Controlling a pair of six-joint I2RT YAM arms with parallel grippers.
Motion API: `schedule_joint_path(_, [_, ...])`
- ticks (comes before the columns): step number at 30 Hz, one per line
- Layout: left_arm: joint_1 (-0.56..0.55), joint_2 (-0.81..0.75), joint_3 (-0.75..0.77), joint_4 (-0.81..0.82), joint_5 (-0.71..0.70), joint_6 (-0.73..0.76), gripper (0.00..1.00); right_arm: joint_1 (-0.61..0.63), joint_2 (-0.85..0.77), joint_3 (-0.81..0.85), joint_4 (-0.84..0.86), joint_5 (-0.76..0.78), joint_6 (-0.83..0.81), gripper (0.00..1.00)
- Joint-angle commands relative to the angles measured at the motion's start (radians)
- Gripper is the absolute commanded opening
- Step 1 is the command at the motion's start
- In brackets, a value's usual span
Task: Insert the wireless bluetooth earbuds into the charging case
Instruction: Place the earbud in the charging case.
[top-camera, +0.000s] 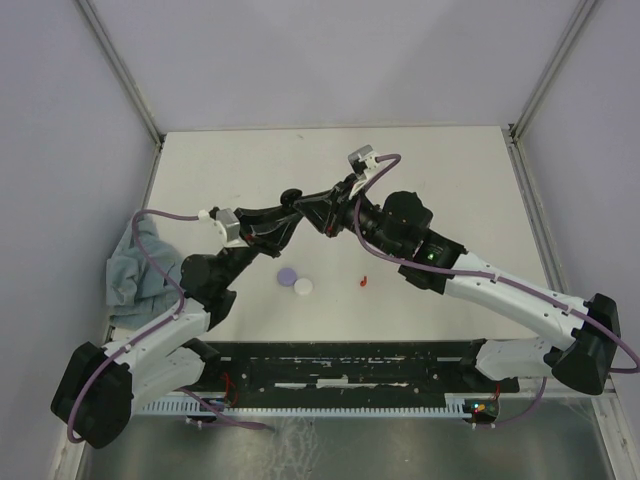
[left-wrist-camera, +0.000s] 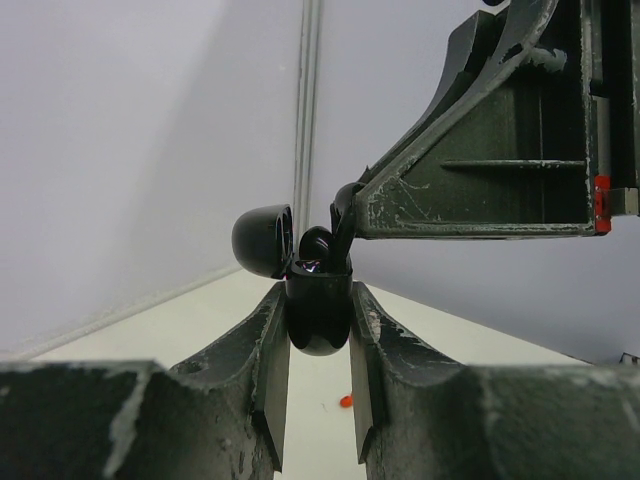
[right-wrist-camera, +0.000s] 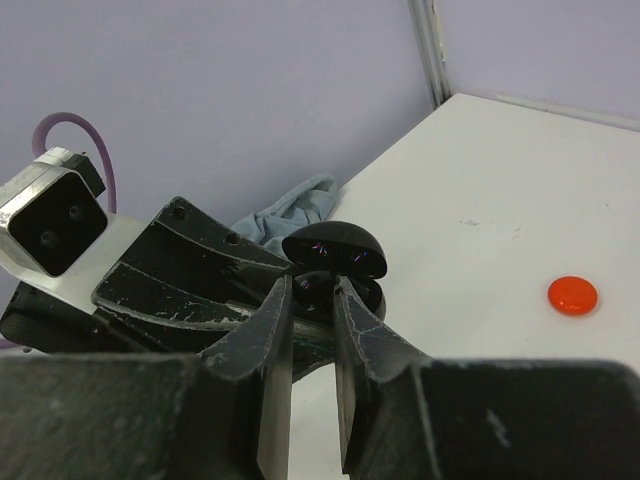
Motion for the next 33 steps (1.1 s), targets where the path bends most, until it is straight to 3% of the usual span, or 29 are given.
schedule_joint_path(1, [0.003,-0.027,0.055,0.072,-0.042,-0.020,0.03,0.019,0.013,-0.011,-0.005,-0.014,0.006,0.22])
schedule_joint_path(14, [0.003,-0.011,0.043,0.069,0.075,0.056,0.03,0.020,0.032,0.031,-0.080,-0.012,0.015,0.26])
schedule_joint_path(33, [0.003,-0.017,0.002,0.109,0.077,0.044,0.03,0.021,0.032,0.076,-0.213,0.041,0.015,0.34])
